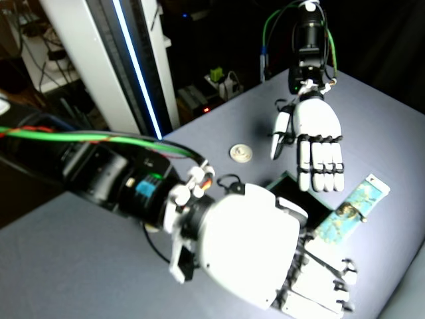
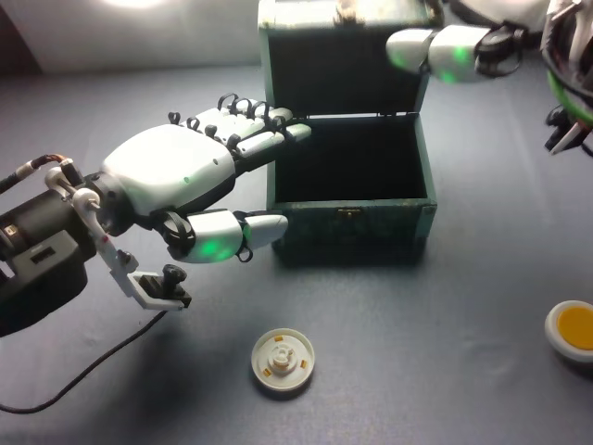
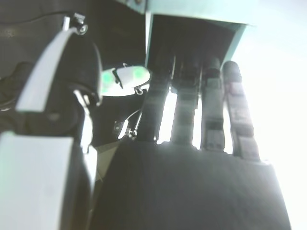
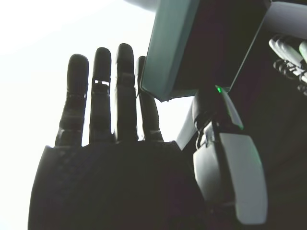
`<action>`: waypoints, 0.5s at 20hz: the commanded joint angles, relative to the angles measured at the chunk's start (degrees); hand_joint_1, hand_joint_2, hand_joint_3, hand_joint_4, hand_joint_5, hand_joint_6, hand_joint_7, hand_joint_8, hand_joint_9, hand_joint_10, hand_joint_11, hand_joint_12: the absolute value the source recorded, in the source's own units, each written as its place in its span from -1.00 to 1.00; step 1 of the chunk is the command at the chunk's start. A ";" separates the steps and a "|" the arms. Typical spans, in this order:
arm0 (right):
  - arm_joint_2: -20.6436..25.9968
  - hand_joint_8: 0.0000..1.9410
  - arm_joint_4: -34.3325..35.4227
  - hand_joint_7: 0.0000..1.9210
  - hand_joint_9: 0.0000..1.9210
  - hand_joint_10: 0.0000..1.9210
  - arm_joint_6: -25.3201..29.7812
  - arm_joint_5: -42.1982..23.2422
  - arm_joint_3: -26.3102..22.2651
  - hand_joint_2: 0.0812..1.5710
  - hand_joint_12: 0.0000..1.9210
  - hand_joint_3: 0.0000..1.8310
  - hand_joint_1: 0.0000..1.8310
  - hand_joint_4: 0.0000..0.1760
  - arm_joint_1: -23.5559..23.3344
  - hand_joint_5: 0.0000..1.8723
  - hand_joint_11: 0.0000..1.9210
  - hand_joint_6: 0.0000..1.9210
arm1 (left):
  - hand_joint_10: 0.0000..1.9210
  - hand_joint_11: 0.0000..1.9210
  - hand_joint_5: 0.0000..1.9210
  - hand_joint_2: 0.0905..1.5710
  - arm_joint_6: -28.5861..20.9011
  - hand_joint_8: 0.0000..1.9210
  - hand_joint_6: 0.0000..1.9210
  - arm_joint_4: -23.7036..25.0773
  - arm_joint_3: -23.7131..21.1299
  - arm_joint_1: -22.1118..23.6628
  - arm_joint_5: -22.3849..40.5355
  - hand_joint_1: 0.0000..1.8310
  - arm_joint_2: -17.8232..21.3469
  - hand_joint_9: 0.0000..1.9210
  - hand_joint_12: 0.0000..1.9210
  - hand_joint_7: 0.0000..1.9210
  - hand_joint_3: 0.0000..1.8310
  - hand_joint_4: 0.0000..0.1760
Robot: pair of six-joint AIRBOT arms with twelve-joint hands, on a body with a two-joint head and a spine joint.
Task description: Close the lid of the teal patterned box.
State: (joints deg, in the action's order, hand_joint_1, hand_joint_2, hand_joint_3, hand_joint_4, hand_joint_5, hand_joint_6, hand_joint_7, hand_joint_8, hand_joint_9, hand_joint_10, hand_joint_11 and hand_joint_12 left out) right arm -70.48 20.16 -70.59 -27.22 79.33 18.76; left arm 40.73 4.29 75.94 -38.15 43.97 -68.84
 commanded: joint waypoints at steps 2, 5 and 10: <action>1.28 -0.65 -0.70 -0.59 -0.88 0.19 0.06 -7.41 -0.82 0.74 0.94 -1.00 -0.80 -1.00 0.37 -0.67 -1.00 -0.45 | -1.00 -0.98 -0.95 0.76 -0.38 -1.00 -0.99 -1.53 0.11 -0.30 7.33 -0.75 0.26 -1.00 -0.99 -0.99 -1.00 -0.72; 3.13 -0.76 -1.63 -0.65 -0.92 0.11 0.07 -9.46 -3.21 0.73 0.87 -1.00 -0.83 -1.00 1.93 -0.78 -1.00 -0.56 | -1.00 -0.98 -0.96 0.76 -0.44 -1.00 -1.00 -2.29 -0.20 -0.97 8.01 -0.79 0.59 -1.00 -0.98 -0.99 -1.00 -0.55; 6.15 -0.86 -4.04 -0.42 -0.78 0.17 2.67 -14.32 -7.10 0.77 0.96 -1.00 -0.82 -1.00 5.56 -0.59 -1.00 -0.65 | -1.00 -1.00 -0.97 0.76 -0.44 -1.00 -1.00 -3.56 -0.91 -2.29 9.63 -0.86 1.15 -1.00 -1.00 -1.00 -1.00 -0.52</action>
State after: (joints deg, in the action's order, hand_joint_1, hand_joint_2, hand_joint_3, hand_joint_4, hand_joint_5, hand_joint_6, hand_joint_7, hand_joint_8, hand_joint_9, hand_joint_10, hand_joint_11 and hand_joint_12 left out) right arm -64.86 16.64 -68.12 -33.78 72.10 24.86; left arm 40.58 1.43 75.13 -40.77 46.26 -68.20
